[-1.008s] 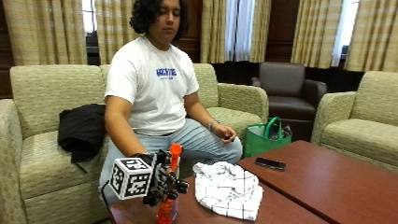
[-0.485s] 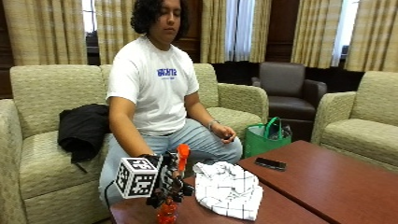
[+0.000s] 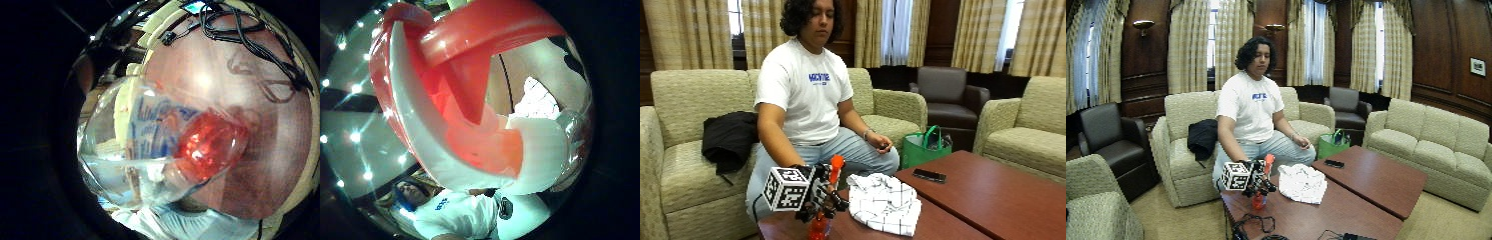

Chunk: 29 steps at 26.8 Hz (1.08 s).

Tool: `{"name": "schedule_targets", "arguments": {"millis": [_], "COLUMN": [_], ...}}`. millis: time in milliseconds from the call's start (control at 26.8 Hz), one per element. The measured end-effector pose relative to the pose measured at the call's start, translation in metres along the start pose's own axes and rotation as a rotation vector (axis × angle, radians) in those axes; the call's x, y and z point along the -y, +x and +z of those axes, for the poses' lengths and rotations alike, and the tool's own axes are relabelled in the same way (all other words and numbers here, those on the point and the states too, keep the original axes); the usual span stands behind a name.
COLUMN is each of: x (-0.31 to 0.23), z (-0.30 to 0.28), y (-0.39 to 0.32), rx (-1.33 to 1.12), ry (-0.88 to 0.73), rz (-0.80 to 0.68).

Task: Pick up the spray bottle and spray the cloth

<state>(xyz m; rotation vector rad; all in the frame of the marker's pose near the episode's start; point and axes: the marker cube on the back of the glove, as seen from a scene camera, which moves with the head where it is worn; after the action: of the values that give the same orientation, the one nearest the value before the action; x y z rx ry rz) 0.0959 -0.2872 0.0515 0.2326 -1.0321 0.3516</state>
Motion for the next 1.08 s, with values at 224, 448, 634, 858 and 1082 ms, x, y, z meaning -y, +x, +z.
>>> {"name": "schedule_targets", "arguments": {"millis": [224,448,634,858,1082], "x": [0.001,0.004,0.009,0.009,0.0], "z": [0.002,0.005,0.005,0.004,0.0], "y": [-0.003,-0.004,-0.007,-0.008,-0.01], "rx": [-0.017,-0.031,-0.036,-0.048,-0.059], "ry": [-0.001,0.036,0.113,0.214,0.239], "rz": [0.008,-0.01,-0.042,-0.132,-0.186]}}
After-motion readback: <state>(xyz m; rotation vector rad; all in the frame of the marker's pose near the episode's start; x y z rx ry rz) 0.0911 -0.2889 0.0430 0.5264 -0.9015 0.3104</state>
